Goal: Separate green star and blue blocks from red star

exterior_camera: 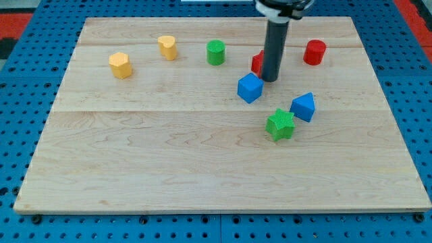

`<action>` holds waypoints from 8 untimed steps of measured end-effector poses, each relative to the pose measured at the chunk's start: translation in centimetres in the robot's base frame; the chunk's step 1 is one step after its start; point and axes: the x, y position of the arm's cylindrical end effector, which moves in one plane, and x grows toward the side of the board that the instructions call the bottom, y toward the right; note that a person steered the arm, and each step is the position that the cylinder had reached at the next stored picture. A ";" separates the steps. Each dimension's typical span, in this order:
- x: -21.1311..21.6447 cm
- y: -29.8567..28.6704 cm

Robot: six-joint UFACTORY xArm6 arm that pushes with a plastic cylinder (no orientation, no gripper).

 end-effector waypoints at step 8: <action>13.4 -6.3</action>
